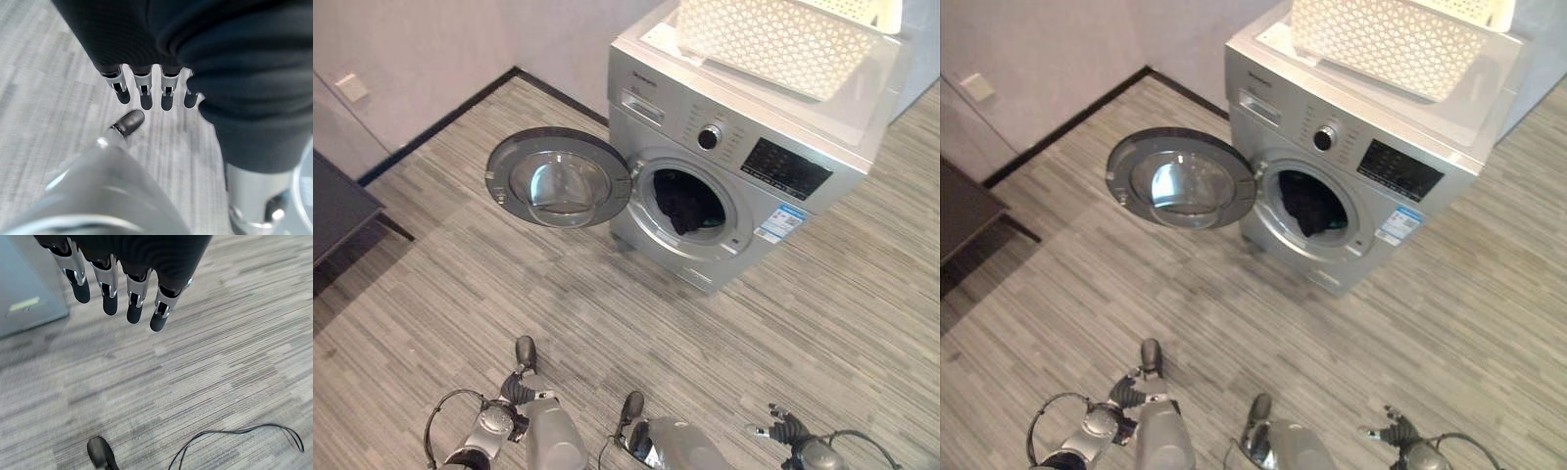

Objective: Grab the laundry basket,head to the washer,open it,put in the laundry and shut it.

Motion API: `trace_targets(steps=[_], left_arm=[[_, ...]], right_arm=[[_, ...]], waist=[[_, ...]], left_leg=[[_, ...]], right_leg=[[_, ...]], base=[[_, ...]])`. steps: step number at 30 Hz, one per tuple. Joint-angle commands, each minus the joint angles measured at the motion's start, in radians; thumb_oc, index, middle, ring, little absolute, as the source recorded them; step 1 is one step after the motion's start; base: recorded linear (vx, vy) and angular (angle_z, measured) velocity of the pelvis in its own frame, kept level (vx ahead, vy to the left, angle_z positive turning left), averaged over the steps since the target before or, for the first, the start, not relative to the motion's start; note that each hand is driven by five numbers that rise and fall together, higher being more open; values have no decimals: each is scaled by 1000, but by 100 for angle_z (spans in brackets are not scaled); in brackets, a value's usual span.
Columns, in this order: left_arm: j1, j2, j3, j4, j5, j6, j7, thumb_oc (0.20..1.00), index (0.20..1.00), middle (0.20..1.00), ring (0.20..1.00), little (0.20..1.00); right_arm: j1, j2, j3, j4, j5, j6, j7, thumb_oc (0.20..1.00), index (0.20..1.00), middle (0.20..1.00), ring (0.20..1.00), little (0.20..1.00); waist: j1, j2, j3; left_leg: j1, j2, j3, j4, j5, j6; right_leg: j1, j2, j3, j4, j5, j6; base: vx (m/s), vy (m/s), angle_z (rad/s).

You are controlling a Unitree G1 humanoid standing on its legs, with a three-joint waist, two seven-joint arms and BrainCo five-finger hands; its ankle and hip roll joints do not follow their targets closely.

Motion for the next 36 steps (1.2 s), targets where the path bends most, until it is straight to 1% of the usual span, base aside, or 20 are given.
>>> trace_targets(steps=[1,2,3,6,9,11,15,17,23,24,25,26,29,30,31,32,33,34,35,36], left_arm=[[14,84,7,-72,-26,-20,20,1000,1000,1000,1000,1000],[14,84,7,-72,-26,-20,20,1000,1000,1000,1000,1000],[16,96,2,-94,-19,-22,17,1000,1000,1000,1000,1000],[48,124,14,-182,-26,-30,20,1000,1000,1000,1000,1000],[82,148,35,-242,-30,-33,11,1000,1000,1000,1000,1000],[88,166,41,-260,-9,-33,19,1000,1000,1000,1000,1000],[95,175,64,-261,3,-33,26,1000,1000,1000,1000,1000],[98,179,86,-247,-7,-36,35,1000,1000,1000,1000,1000],[85,213,121,-178,-24,-42,47,1000,1000,1000,1000,1000],[50,264,125,-123,0,-43,45,1000,1000,1000,1000,1000],[50,264,125,-122,0,-44,45,1000,1000,1000,1000,1000],[3,324,129,-69,17,-48,48,1000,1000,1000,1000,1000],[-121,419,97,14,49,-52,60,1000,1000,1000,1000,1000],[-156,446,89,37,58,-49,68,1000,1000,1000,1000,1000],[-156,446,89,37,58,-49,68,1000,1000,1000,1000,1000],[-254,506,57,89,78,-42,81,1000,1000,1000,1000,1000],[-299,536,42,98,86,-40,92,1000,1000,1000,1000,1000],[-343,564,20,108,97,-37,95,1000,1000,1000,1000,1000],[-348,564,16,110,96,-37,95,1000,1000,1000,1000,1000],[-444,620,-20,124,106,-32,108,1000,1000,1000,1000,1000]], right_arm=[[71,-21,-15,-94,0,-15,4,1000,1000,1000,1000,1000],[71,-21,-15,-94,0,-15,4,1000,1000,1000,1000,1000],[71,-20,-29,-122,11,-15,2,1000,1000,1000,1000,1000],[91,-23,-28,-209,14,-17,20,1000,1000,1000,1000,1000],[125,-26,-33,-299,21,-15,37,1000,1000,1000,1000,1000],[138,-23,-28,-328,7,-18,45,1000,1000,1000,1000,1000],[149,-22,-27,-319,-15,-18,45,1000,1000,1000,1000,1000],[153,-21,-33,-289,-36,-19,34,1000,1000,1000,1000,1000],[139,-19,-50,-204,-55,-14,26,1000,1000,1000,1000,1000],[125,-30,-48,-189,-60,-16,30,1000,1000,1000,1000,1000],[125,-29,-48,-189,-60,-16,30,1000,1000,1000,1000,1000],[123,-41,-42,-186,-63,-21,32,1000,1000,1000,1000,1000],[117,-51,-27,-179,-59,-30,38,1000,1000,1000,1000,1000],[116,-53,-23,-175,-54,-30,39,1000,1000,1000,1000,1000],[116,-53,-23,-175,-54,-30,39,1000,1000,1000,1000,1000],[114,-52,-18,-178,-34,-30,42,1000,1000,1000,1000,1000],[123,-53,-21,-176,-22,-31,45,1000,1000,1000,1000,1000],[128,-56,-17,-177,-13,-30,47,1000,1000,1000,1000,1000],[128,-55,-19,-177,-13,-30,47,1000,1000,1000,1000,1000],[145,-53,-26,-166,8,-27,47,1000,1000,1000,1000,1000]], waist=[[14,-16,-1],[14,-16,-1],[16,-27,14],[29,-35,24],[32,-47,39],[35,-60,60],[33,-63,61],[31,-51,48],[16,-25,18],[5,-20,18],[6,-20,18],[-7,-19,22],[-34,-24,35],[-42,-28,39],[-42,-28,39],[-60,-38,48],[-68,-41,53],[-78,-41,56],[-76,-41,57],[-105,-51,70]], left_leg=[[-6,-67,-15,177,-12,74],[-10,-67,-16,183,-15,74],[-40,-85,-13,273,-66,87],[-62,-113,-13,354,-132,110],[-67,-115,6,387,-170,122],[-69,-124,25,393,-190,131],[-59,-133,46,371,-193,137],[-54,-145,49,348,-185,137],[-31,-158,62,308,-167,132],[-33,-158,73,303,-160,129],[-33,-158,73,303,-160,129],[-40,-157,80,298,-154,127],[-51,-160,92,285,-146,124],[-54,-159,96,283,-146,125],[-54,-159,96,283,-146,125],[-68,-159,109,285,-150,129],[-75,-158,113,292,-155,132],[-74,-158,104,306,-189,124],[-75,-157,104,309,-191,124],[-104,-157,115,347,-218,135]], right_leg=[[-35,-168,118,106,39,157],[-37,-169,118,108,37,157],[-43,-190,125,124,29,162],[-45,-210,144,108,36,173],[-46,-219,159,81,56,187],[-48,-226,172,35,94,206],[-46,-237,178,-28,135,223],[-37,-251,191,-76,171,235],[-26,-271,195,-120,190,242],[-35,-272,199,-124,196,245],[-35,-272,199,-123,196,245],[-49,-272,200,-122,200,246],[-77,-275,204,-130,222,257],[-85,-276,209,-134,230,261],[-85,-276,209,-134,230,261],[-110,-281,222,-139,252,270],[-121,-283,231,-138,259,273],[-118,-283,236,-138,252,282],[-117,-283,236,-138,252,283],[-142,-295,252,-141,285,295]], base=[[21,137,-75],[16,146,-41],[24,145,-24],[46,211,-13],[-7,194,-19],[-36,172,-23],[-9,95,-22],[1,69,-17],[5,59,-1],[-17,31,-5],[-24,42,-11],[-11,14,-15],[-14,25,-14],[-17,25,-4],[-5,56,-5],[16,77,-12],[104,115,-22],[108,71,-26],[88,132,-24],[7,126,-29]])
